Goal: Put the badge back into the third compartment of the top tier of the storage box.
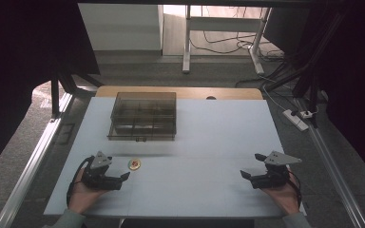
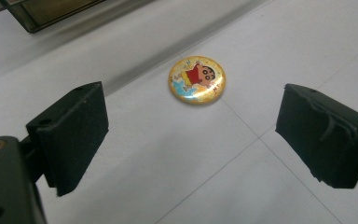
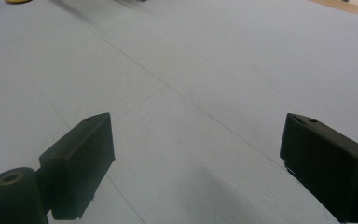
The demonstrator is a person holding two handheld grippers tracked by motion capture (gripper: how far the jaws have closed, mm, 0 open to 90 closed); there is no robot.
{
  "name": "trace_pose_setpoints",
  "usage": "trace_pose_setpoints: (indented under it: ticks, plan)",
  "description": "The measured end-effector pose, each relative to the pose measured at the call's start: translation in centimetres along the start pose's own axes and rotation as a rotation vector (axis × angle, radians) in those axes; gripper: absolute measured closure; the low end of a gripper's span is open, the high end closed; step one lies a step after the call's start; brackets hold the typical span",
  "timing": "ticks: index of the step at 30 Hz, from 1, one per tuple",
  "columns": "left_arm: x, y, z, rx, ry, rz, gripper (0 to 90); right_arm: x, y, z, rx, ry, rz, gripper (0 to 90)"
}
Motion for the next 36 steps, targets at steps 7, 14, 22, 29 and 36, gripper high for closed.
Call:
trace_pose_setpoints:
  ticks: [7,14,22,29,36]
  plan:
    - [0.1,0.1,0.3,0.007,0.008,-0.006,9.3,0.1,0.1,0.1,0.004,-0.001,0.006,10.3]
    - [0.0,0.0,0.4,0.007,0.011,0.0,9.3,0.1,0.1,0.0,0.005,-0.002,0.004,10.4]
    - [-0.4,0.2,0.5,0.007,0.006,0.004,9.3,-0.1,0.1,0.1,-0.005,0.015,0.027,10.9]
    - [-1.2,0.3,1.2,0.04,-0.014,0.019,9.3,-0.1,0.0,0.3,-0.018,0.033,0.039,10.9]
    - [-1.6,-0.3,1.5,0.031,0.001,0.02,9.3,-0.2,-0.1,0.5,-0.012,0.045,0.054,11.4]
Point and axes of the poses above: each handheld gripper's, and its own axes: y roughly forward along the jaws, x roughly out of its underside, z roughly to its right, the point moved 5 cm from there along y, roughly forward along the jaws, and after that the axes turned 12 degrees about z, right-handed, at the moved point
